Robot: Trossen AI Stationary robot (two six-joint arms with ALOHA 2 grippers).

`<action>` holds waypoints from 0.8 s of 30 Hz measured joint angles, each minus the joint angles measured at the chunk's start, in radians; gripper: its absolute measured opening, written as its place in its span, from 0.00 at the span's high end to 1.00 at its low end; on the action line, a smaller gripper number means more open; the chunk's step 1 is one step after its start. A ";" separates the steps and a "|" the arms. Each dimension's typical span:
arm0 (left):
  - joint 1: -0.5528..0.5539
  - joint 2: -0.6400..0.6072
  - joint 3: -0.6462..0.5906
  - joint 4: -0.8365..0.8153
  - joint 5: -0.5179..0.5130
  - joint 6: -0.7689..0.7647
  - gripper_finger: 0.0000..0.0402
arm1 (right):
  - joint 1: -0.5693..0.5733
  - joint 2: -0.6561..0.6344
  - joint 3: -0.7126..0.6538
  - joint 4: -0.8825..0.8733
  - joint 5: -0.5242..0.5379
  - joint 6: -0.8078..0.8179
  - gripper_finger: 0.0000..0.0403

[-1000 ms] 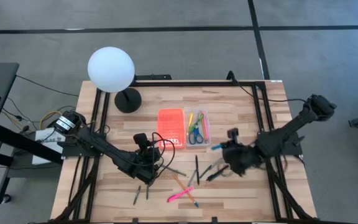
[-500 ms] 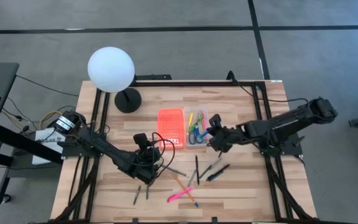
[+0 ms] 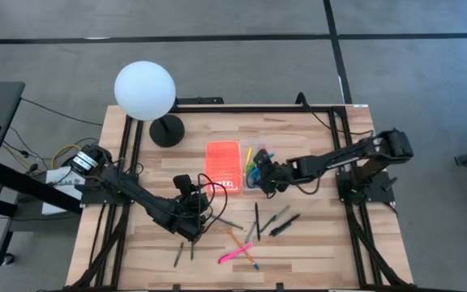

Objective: Pick & place school supplies into a supply box
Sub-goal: Put the blue pen into the orange supply box

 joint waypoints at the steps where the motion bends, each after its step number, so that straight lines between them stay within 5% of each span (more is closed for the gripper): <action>1: 0.000 0.000 0.000 0.001 0.000 0.001 0.61 | -0.002 0.013 0.006 -0.002 -0.001 -0.011 0.91; 12: 0.000 0.000 0.000 0.005 0.022 0.007 0.61 | -0.022 0.094 0.040 -0.044 0.104 -0.025 0.87; 24: 0.000 0.000 0.000 0.009 0.022 0.007 0.61 | 0.003 0.094 0.040 -0.057 0.074 -0.051 0.85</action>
